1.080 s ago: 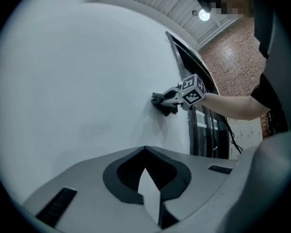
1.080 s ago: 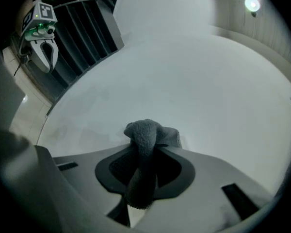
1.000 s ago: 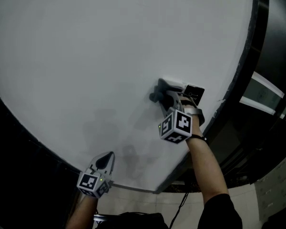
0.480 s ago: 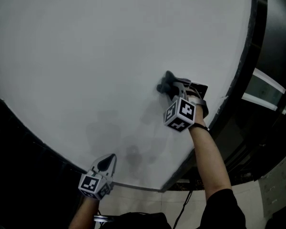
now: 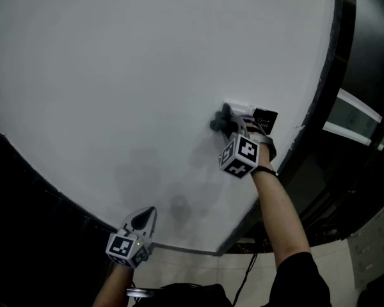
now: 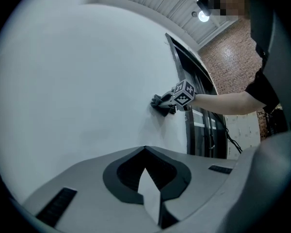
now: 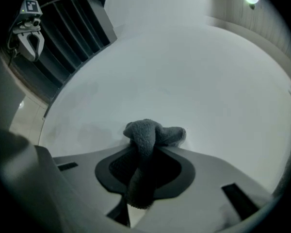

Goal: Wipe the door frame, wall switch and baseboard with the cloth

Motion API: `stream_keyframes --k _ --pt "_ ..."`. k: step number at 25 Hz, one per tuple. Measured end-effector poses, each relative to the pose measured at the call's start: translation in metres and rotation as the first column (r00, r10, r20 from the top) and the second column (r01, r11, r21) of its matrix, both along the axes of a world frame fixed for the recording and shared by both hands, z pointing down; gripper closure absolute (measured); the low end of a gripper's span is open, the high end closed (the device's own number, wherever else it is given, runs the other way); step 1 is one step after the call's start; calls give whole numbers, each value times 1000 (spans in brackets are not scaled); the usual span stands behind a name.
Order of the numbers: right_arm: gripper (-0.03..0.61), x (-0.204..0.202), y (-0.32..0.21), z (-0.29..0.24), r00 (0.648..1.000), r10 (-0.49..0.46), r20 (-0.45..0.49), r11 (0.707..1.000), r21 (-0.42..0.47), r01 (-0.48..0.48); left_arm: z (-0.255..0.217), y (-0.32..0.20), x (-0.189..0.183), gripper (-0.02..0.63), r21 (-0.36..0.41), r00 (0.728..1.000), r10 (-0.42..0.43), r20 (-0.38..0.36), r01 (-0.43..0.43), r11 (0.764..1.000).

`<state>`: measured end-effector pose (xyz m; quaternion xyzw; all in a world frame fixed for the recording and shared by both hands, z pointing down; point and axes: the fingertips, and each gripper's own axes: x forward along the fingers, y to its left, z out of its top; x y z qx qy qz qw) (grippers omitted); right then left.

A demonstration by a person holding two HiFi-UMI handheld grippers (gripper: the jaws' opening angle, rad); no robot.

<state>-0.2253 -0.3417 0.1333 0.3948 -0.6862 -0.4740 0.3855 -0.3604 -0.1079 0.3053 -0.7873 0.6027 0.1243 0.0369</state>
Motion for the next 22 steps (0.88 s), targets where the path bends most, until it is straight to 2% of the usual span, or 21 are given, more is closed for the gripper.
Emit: stream_keyframes --k 3,10,12,13,14,15,17,18,19,20,22 --pt "492 0 -2 3 1000 -1 2 1000 -14 1 1 -2 2 612 4 1000 7 -2 -7 1000" --pt "492 3 -4 13 1000 -8 18 999 -54 9 10 -5 9 612 -40 1000 19 -6 -19 999" --pt "492 -9 7 20 997 -56 56 992 -113 62 11 -3 7 612 -48 1000 18 -9 -19 999" --pt "492 -21 17 24 989 -105 109 979 -165 122 12 -3 5 612 -53 1000 15 -15 -16 998" --pt "492 -36 30 25 967 -167 193 950 -232 210 13 -2 3 612 -55 1000 12 -24 -13 998" --pt "492 -53 47 20 924 -229 306 899 -297 321 14 -2 2 612 -51 999 8 -35 -10 999" --pt "492 -80 76 -7 785 -301 541 768 -351 537 16 -3 1 612 -42 999 8 -43 -9 999" --pt "492 -85 82 -23 720 -309 621 727 -335 600 16 -3 3 612 -45 999 10 -38 -12 999" --pt "492 -86 80 -38 677 -307 668 715 -308 628 15 -3 4 612 -48 999 13 -33 -15 999" --pt "492 -83 73 -48 656 -301 693 722 -283 631 14 -3 4 612 -45 999 14 -30 -15 999" --pt "492 -70 54 -56 633 -278 723 737 -262 623 15 -1 5 612 -45 999 11 -32 -13 999"
